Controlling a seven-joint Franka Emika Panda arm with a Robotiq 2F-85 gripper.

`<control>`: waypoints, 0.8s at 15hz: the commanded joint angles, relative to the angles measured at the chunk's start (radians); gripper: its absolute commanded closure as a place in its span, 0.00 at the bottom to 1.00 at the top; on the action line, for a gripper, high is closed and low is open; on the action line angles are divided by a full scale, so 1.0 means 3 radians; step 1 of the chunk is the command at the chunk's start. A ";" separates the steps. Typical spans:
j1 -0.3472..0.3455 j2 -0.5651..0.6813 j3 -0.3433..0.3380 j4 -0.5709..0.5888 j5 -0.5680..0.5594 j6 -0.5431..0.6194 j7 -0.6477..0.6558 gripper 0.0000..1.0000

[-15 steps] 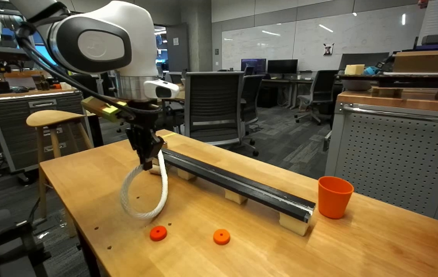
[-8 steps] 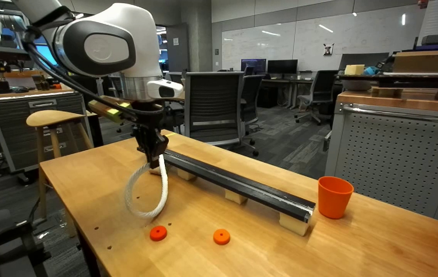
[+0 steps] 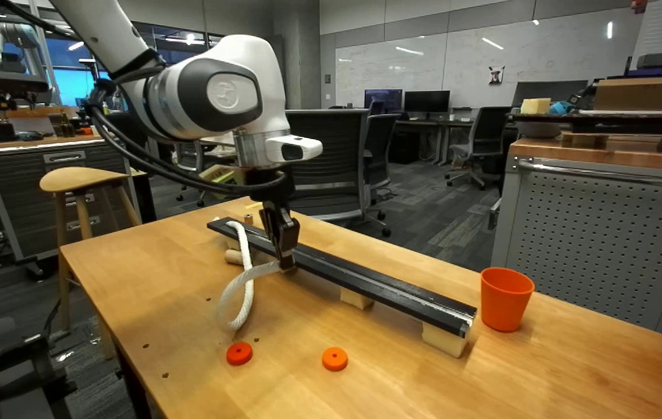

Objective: Stretch the white rope completely in the middle of the black object

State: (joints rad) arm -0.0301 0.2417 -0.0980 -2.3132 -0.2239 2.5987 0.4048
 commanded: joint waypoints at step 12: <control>0.0447 0.0953 -0.0887 0.1186 -0.0437 -0.0414 0.1345 0.97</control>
State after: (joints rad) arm 0.0652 0.4869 -0.3108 -2.0356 -0.2992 2.5348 0.7294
